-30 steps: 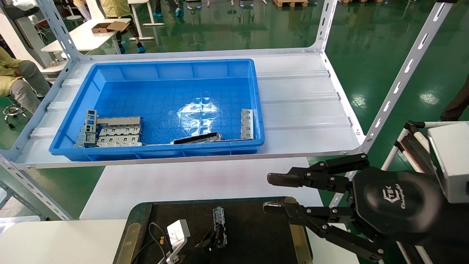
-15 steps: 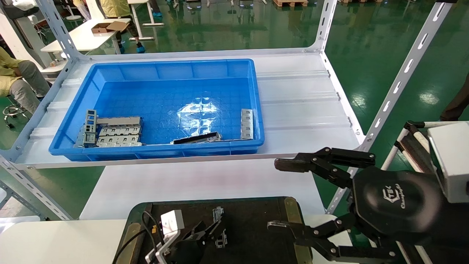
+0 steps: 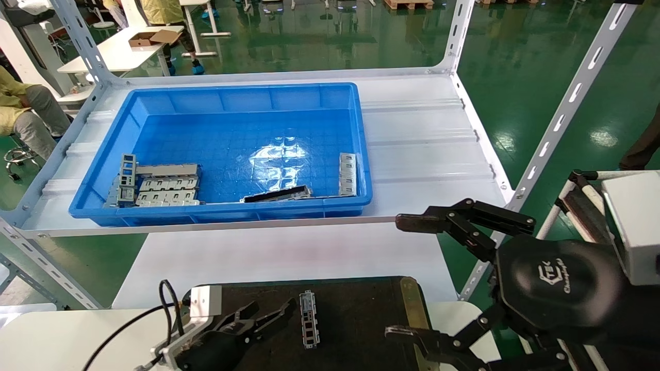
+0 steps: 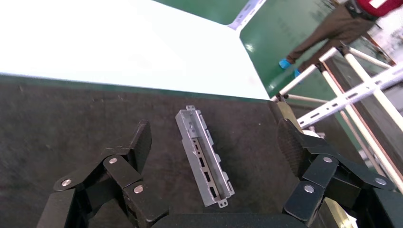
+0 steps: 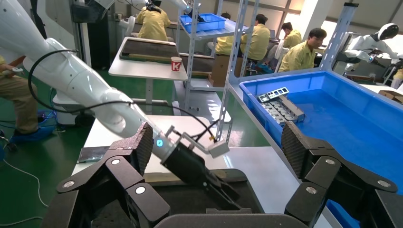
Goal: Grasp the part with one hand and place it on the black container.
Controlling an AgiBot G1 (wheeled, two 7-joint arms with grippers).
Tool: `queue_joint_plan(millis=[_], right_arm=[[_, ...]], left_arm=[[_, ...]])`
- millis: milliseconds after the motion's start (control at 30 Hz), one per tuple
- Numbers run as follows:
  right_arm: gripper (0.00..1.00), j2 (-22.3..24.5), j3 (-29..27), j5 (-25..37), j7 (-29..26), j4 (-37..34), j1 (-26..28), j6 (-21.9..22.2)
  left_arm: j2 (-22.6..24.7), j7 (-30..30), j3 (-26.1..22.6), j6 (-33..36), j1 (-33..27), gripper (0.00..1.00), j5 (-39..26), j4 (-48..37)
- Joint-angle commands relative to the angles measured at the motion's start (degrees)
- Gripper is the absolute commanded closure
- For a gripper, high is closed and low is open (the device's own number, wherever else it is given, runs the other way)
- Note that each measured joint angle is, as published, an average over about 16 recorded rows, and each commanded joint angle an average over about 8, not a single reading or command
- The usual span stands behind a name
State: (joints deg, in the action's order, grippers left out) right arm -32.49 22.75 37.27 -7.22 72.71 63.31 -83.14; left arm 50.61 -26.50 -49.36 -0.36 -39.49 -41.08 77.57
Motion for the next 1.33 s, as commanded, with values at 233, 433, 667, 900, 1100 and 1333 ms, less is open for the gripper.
queue_joint_plan(millis=[233,433,667,900,1100,1333], right_arm=[[0.0,0.0,0.0,0.0,0.0,0.0,0.0,0.0],[0.0,0.0,0.0,0.0,0.0,0.0,0.0,0.0],[0.0,0.0,0.0,0.0,0.0,0.0,0.0,0.0],[0.0,0.0,0.0,0.0,0.0,0.0,0.0,0.0],[0.0,0.0,0.0,0.0,0.0,0.0,0.0,0.0],[0.0,0.0,0.0,0.0,0.0,0.0,0.0,0.0]], left_arm=[[-5.4,5.2,9.7,14.1,3.3,0.0,-1.1,-0.1],[-8.4,12.4,17.2,24.0,6.3,0.0,0.8,-1.1],[-10.6,19.2,22.6,32.5,8.1,0.0,3.0,-3.6],[-12.2,22.9,25.3,39.3,8.5,0.0,4.9,-5.7],[-12.8,23.5,26.2,41.7,8.1,0.0,5.8,-6.4],[-12.9,22.9,25.9,42.0,7.5,0.0,5.8,-6.3]])
